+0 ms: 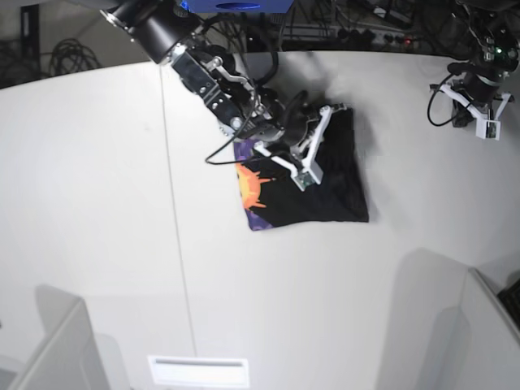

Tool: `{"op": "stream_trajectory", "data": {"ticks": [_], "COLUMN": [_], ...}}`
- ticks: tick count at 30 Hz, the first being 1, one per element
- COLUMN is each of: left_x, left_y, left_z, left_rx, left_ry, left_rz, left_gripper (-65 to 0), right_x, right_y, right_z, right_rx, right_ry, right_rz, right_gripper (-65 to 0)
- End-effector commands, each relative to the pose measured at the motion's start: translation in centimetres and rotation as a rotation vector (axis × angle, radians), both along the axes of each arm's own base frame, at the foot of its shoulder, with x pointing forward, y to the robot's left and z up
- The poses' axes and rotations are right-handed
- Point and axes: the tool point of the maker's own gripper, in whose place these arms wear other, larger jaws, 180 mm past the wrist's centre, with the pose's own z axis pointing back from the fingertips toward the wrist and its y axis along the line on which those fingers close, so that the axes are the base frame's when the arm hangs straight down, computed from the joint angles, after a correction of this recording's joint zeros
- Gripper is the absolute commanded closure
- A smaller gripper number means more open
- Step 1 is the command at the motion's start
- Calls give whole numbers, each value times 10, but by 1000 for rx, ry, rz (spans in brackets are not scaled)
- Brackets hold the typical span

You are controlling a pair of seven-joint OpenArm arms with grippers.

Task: Fold the T-shirt properly
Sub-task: 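Open the right gripper and press the folded bundle flat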

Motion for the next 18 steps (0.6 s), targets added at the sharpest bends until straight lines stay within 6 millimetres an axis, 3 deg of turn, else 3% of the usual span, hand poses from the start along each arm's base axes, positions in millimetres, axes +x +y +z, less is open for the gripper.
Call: {"op": "stream_trajectory", "data": {"ticks": [1,10,13,16,18], "left_x": [6,7,12,23,29], "left_y": [0,-4,-11,-28,-41], "left_z": [11,10,18,35,41], "left_rx": [14,15,32,-7,-82], "left_ry": [-36,-1,21,-31,-62], "left_rz": [-19,-19,-27,-50,-70], "left_gripper": [0,0,0,-13,-178], "right_x": [10,-6,11,29,40], "right_y": [9,33,10,-27,-57], "right_z": [16,25,36,49,54], "right_rx": [39,55,85,117,119], "right_ry": [-43,-66,-86,-107,-126], "right_rz": [-2,82,-5,-140,-226], "right_gripper": [0,0,0,0,0]}}
